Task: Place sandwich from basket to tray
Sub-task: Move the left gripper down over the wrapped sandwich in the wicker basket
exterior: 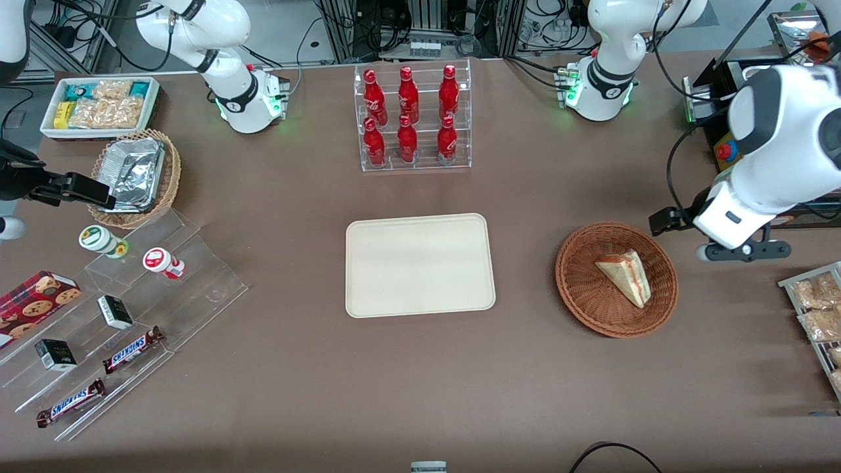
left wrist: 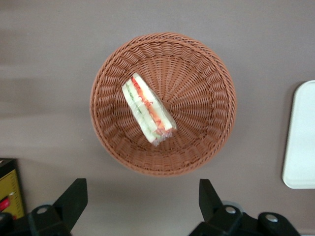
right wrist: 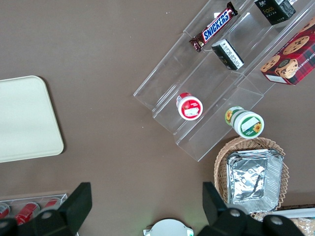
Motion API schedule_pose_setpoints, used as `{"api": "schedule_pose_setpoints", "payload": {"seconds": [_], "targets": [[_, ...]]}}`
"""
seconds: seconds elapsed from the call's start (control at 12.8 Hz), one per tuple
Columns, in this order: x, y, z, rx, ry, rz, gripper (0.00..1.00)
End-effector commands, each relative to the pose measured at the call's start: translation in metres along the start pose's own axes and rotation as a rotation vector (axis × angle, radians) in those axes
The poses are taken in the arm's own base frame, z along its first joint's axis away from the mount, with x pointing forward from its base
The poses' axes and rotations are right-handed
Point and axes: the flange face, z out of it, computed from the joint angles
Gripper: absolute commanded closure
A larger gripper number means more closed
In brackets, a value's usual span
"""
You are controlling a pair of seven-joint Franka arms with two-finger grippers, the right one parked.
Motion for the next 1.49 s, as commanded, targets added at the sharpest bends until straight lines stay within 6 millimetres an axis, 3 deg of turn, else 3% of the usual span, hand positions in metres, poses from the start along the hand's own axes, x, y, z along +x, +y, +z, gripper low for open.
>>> {"api": "schedule_pose_setpoints", "payload": {"seconds": [0.0,0.23,0.39,0.63,1.1,1.41], "targets": [[-0.002,-0.003,0.038,0.011,0.030,0.018,0.00],[0.001,-0.007,0.075,0.003,0.055,0.005,0.00],[0.001,-0.007,0.083,0.001,0.044,-0.020,0.00],[0.005,-0.006,0.092,-0.008,0.051,-0.226,0.00],[0.018,0.003,0.129,-0.041,0.063,-0.722,0.00],[0.020,0.007,0.144,-0.047,0.064,-0.740,0.00]]}}
